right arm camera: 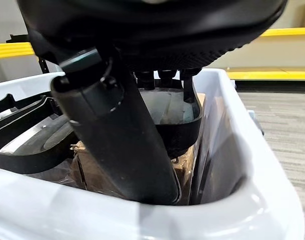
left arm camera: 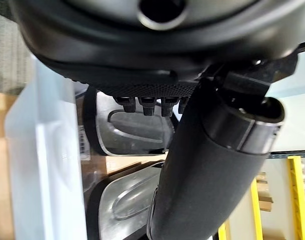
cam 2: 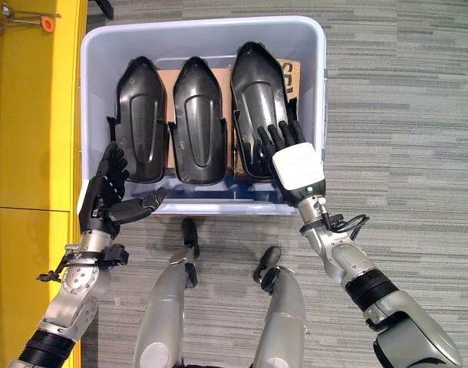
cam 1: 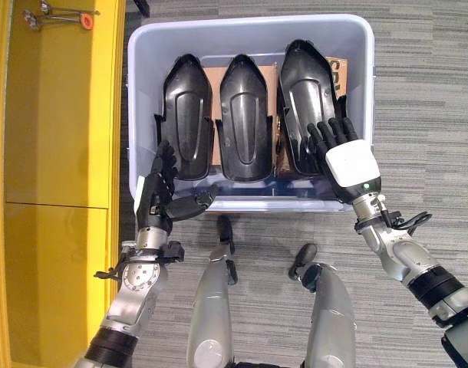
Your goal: Move parts from the plastic box to the shelf.
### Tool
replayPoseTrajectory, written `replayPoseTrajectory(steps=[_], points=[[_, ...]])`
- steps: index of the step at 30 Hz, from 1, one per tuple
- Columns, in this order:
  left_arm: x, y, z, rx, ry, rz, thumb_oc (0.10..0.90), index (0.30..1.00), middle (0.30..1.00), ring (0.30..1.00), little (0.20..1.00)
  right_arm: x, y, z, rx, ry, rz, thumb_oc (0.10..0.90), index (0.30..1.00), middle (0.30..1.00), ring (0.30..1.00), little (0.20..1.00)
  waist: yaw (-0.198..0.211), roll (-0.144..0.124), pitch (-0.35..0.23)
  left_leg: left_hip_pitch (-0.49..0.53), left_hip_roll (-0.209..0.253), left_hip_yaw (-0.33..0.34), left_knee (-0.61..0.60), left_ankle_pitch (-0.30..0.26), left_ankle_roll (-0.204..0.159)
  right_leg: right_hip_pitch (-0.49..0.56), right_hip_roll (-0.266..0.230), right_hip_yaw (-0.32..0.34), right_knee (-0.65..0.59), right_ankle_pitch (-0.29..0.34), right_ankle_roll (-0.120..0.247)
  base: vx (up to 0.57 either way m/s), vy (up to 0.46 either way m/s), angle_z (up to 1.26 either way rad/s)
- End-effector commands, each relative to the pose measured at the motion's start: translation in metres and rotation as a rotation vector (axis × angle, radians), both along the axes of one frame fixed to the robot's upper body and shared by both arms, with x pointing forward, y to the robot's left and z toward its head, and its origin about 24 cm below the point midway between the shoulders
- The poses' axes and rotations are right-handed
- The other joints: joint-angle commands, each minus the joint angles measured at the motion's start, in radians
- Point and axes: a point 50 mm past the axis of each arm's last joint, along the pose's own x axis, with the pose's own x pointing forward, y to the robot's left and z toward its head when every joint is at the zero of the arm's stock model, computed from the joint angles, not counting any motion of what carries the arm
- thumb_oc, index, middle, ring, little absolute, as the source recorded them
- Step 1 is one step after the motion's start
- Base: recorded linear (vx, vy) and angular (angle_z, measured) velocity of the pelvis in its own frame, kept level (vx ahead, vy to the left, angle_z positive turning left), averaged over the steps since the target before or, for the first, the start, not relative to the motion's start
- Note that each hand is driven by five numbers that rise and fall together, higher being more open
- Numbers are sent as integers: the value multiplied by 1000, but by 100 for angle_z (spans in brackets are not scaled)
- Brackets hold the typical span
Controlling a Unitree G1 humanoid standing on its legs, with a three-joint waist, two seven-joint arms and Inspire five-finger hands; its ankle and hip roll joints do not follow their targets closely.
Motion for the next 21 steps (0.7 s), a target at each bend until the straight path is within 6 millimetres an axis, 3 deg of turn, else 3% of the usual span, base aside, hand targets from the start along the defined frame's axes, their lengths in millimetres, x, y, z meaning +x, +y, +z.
replayPoseTrajectory(steps=[1, 9, 16, 21], points=[[-7, -12, 41, 33, -223, -67, 900, 1000, 1000, 1000, 1000, 0, 1, 2, -45, -37, 18, 900, 1000, 1000, 1000, 1000, 3, 48, -15, -27, -31, -8, 103, -204, -6, -23, 51, 21, 49, -70, 61, 0, 0, 0], [-6, -15, 41, 31, -229, -67, 900, 1000, 1000, 1000, 1000, 8, 1, 1, -66, -57, -10, 900, 1000, 1000, 1000, 1000, 18, 65, -15, -86, -38, -19, 141, -213, -2, -78, 40, 18, 96, -84, 53, 5, -6, 3], [-3, -19, 39, 29, -225, -86, 900, 1000, 1000, 1000, 1000, 18, -6, 6, -289, -195, -54, 900, 1000, 1000, 1000, 1000, 42, 82, -15, -158, -40, -39, 201, -229, 9, -139, 22, 10, 163, -101, 43, 6, -19, 4], [-1, -21, 38, 36, -220, -94, 900, 1000, 1000, 1000, 1000, 23, -9, 6, -378, -178, -57, 900, 1000, 1000, 1000, 1000, 52, 84, -15, -191, -40, -50, 227, -234, 11, -163, 13, 6, 187, -107, 42, 4, -30, 6]])
